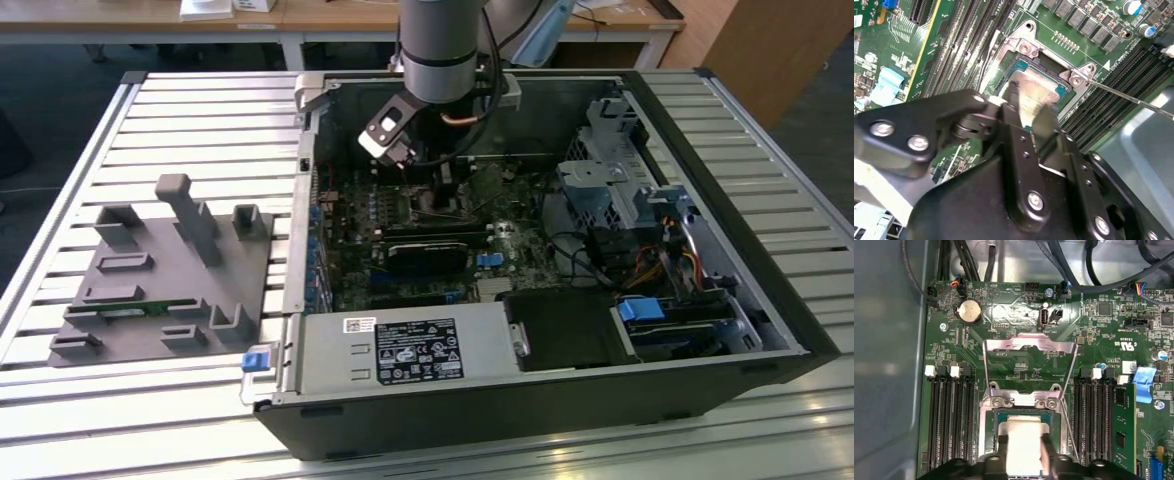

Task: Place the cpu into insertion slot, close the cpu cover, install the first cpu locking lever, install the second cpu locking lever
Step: 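Place the cpu into insertion slot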

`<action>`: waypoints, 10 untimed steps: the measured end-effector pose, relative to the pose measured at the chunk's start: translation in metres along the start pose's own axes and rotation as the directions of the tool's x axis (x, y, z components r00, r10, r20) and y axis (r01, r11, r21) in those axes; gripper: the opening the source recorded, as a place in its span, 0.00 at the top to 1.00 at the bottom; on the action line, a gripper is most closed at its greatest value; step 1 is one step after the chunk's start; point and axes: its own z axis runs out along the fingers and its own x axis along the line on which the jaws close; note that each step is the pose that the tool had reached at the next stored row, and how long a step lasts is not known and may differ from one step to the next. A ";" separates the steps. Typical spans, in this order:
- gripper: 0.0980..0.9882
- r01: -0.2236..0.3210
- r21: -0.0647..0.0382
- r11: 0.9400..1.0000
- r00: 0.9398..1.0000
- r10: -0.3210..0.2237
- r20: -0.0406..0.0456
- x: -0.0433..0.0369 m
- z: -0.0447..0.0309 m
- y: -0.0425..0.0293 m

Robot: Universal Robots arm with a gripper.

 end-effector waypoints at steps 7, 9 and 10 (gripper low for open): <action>0.90 -0.001 0.002 1.000 1.000 0.001 0.000 -0.0005 -0.0011 0.0006; 0.97 -0.001 0.002 1.000 1.000 0.001 0.000 -0.0005 -0.0011 0.0006; 0.97 -0.001 0.002 1.000 1.000 0.001 0.000 -0.0005 -0.0013 0.0006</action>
